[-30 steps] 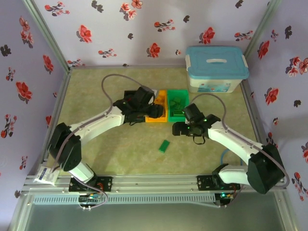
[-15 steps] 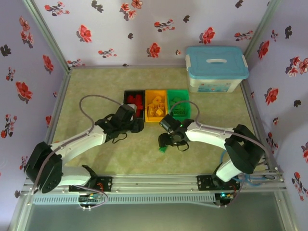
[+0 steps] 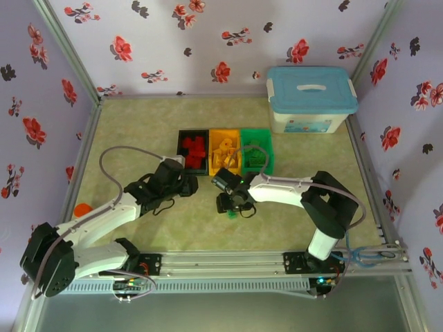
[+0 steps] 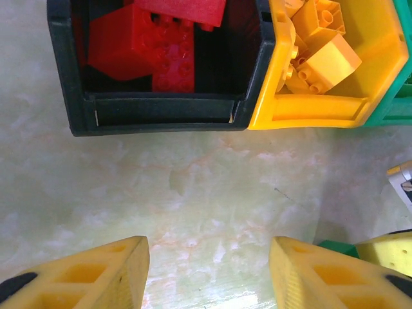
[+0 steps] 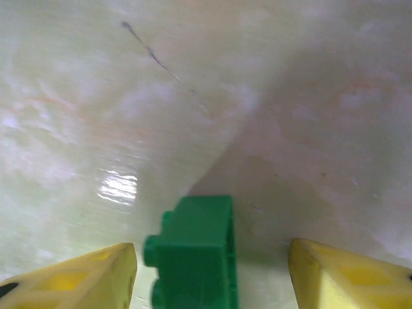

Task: Sort the legos into containers by color
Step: Pick up the lego from the bottom-center of the table.

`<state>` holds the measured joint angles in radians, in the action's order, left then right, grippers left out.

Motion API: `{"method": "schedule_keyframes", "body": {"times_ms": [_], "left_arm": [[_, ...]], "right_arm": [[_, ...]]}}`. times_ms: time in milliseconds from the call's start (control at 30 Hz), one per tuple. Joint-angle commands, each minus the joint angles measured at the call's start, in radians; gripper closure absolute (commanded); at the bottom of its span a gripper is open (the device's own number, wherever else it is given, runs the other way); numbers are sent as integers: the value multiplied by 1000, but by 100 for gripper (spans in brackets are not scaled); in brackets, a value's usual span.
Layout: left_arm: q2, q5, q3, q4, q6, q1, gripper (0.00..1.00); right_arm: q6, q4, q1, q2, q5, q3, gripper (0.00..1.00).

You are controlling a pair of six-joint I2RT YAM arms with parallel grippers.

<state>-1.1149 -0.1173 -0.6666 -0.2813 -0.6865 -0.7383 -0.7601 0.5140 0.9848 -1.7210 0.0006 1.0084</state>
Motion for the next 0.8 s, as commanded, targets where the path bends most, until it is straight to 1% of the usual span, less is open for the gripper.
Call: {"method": "schedule_keyframes", "body": {"times_ms": [0,67,100,300,400,533,633,767], "left_arm": [[24,-27,13,1,-21,10,48],[26,-27,11,-8,-16,10,48],[30,-29,11,-11,-15,10,48],[53,-42,31,-13,-14,11,48],[58,-43,40,-13,-17,10,48],[72,-45,48,-18,-17,11,48],[90,-51,52,-26,-16,11,48],[114,-58,59,-32,-15,11,48]], "right_arm": [[-1,61,9,-52,34,67,39],[6,74,10,-60,39,89,46],[9,73,9,-61,38,95,52],[25,96,10,-59,46,118,76],[33,114,9,-51,62,132,81],[50,145,10,-40,91,158,86],[70,198,1,-25,149,191,88],[114,237,-61,25,174,216,92]]}}
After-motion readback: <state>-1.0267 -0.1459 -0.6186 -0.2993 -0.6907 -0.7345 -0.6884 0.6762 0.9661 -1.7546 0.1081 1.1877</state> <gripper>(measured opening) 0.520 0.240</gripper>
